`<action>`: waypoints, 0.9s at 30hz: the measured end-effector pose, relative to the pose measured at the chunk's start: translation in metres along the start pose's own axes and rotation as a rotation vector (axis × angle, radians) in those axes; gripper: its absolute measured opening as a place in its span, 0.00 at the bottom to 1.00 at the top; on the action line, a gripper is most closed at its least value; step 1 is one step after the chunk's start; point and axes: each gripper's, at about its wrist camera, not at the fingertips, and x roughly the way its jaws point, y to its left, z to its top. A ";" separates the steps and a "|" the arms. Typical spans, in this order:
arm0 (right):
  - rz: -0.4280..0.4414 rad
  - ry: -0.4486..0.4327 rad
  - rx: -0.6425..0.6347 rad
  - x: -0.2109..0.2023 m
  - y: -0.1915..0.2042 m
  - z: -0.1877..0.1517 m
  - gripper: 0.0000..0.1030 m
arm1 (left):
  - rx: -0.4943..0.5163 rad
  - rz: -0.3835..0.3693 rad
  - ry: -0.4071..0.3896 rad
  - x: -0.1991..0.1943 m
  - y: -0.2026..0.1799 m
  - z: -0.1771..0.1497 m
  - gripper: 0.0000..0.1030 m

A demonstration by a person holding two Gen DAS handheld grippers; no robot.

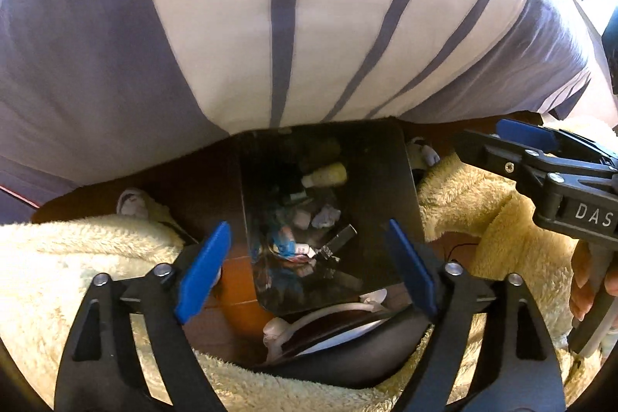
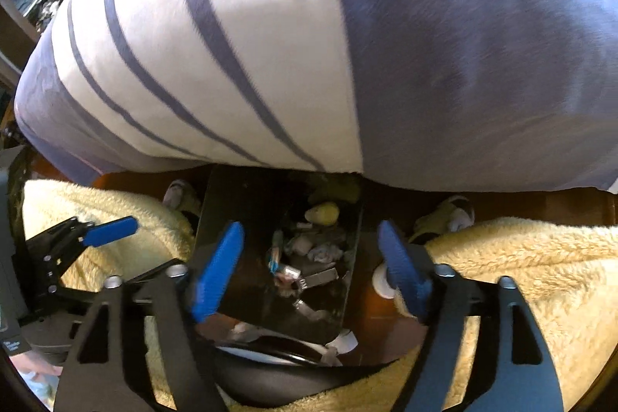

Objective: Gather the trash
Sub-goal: 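Raise both open tools back over the bed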

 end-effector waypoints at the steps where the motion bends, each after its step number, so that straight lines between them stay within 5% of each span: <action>1: -0.001 -0.007 0.002 -0.002 0.000 0.000 0.87 | 0.000 0.002 -0.006 -0.002 0.000 0.000 0.82; 15: -0.003 -0.209 -0.003 -0.082 -0.010 0.027 0.93 | 0.010 0.031 -0.223 -0.081 0.004 0.025 0.90; 27: -0.039 -0.369 -0.056 -0.135 -0.005 0.083 0.93 | 0.028 0.077 -0.383 -0.144 0.008 0.082 0.90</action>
